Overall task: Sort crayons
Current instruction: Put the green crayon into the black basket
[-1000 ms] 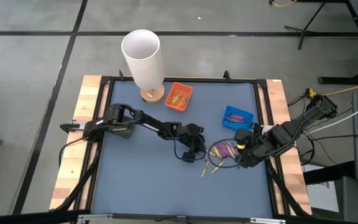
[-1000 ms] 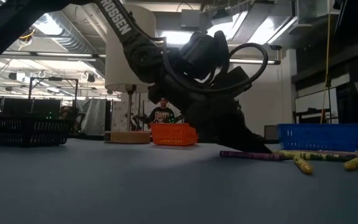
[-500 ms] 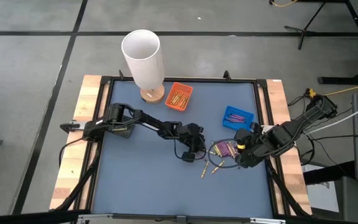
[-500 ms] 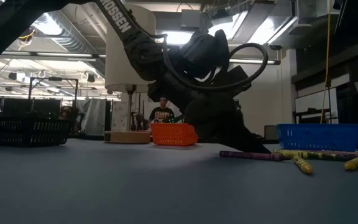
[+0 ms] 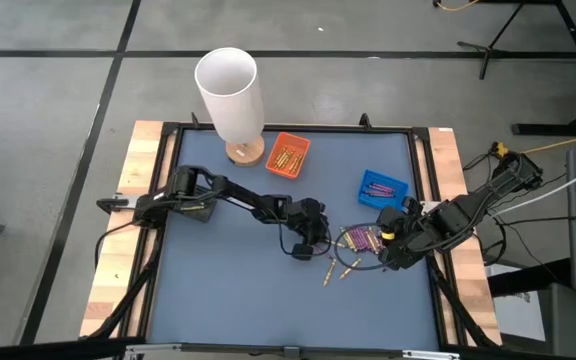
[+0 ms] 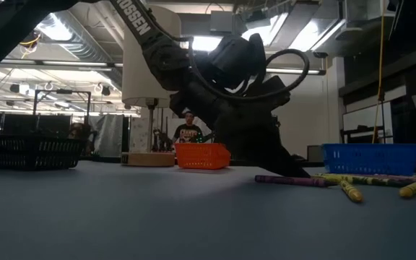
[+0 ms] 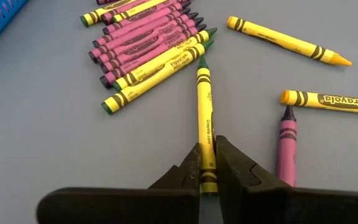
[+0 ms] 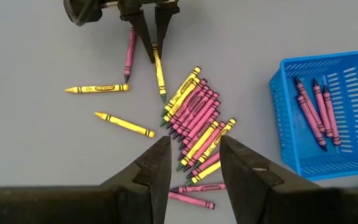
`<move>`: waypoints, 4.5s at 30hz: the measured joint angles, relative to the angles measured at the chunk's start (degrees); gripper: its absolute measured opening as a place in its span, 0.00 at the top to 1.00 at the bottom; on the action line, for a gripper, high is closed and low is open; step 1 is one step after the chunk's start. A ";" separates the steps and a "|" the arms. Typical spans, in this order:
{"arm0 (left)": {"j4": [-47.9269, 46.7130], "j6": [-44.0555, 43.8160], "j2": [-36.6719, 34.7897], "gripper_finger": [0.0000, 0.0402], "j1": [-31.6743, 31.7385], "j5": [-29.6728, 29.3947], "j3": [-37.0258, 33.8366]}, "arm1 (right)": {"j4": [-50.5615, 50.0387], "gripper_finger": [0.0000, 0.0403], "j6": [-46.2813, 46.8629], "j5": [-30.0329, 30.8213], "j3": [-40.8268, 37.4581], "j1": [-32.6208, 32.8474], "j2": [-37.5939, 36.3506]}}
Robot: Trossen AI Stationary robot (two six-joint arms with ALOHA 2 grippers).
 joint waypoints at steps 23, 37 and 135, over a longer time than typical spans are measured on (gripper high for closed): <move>-32.18 0.21 -21.22 0.97 0.06 0.16 0.16 | 0.99 0.67 0.00 0.06 -0.02 -0.02 0.02; -79.54 -4.25 -37.51 0.97 0.06 -13.57 0.20 | 1.85 0.67 0.00 0.59 0.00 -0.04 1.58; -76.88 -30.08 -43.02 0.64 -2.44 -24.10 -12.02 | 19.60 0.67 30.49 -6.80 -28.81 -0.02 2.71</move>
